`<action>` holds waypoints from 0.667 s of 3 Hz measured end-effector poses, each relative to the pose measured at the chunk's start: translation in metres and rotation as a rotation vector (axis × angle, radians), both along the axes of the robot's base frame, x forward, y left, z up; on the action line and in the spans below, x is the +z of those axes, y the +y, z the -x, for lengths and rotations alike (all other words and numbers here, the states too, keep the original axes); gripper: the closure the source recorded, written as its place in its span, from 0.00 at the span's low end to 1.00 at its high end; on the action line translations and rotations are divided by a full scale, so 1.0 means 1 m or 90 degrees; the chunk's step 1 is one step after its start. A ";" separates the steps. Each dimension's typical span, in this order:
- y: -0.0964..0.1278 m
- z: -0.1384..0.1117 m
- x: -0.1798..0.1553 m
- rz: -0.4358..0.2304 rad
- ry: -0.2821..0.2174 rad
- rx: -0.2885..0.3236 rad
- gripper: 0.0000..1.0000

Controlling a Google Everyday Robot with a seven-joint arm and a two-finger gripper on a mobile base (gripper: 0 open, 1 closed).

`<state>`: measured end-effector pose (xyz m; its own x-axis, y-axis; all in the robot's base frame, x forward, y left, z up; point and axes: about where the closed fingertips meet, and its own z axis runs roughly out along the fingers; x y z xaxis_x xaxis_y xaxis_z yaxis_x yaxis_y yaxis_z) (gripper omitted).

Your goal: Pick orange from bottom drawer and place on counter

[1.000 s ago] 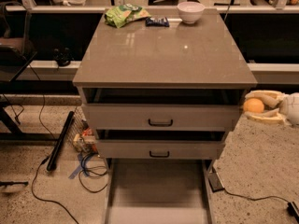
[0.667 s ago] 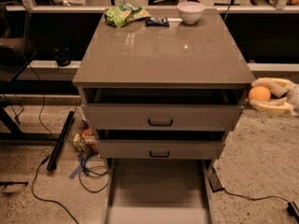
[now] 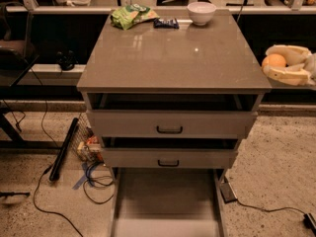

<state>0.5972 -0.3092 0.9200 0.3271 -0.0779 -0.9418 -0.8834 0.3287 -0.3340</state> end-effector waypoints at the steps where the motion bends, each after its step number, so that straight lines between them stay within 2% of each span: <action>1: 0.018 -0.031 0.003 0.018 0.056 -0.004 1.00; 2: 0.039 -0.064 -0.012 0.060 0.123 -0.002 1.00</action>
Offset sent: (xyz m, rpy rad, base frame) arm 0.1011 0.0388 -0.0292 -0.1758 0.3042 0.0007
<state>0.6613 -0.2705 0.9078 0.1415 -0.1694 -0.9753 -0.9331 0.3061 -0.1885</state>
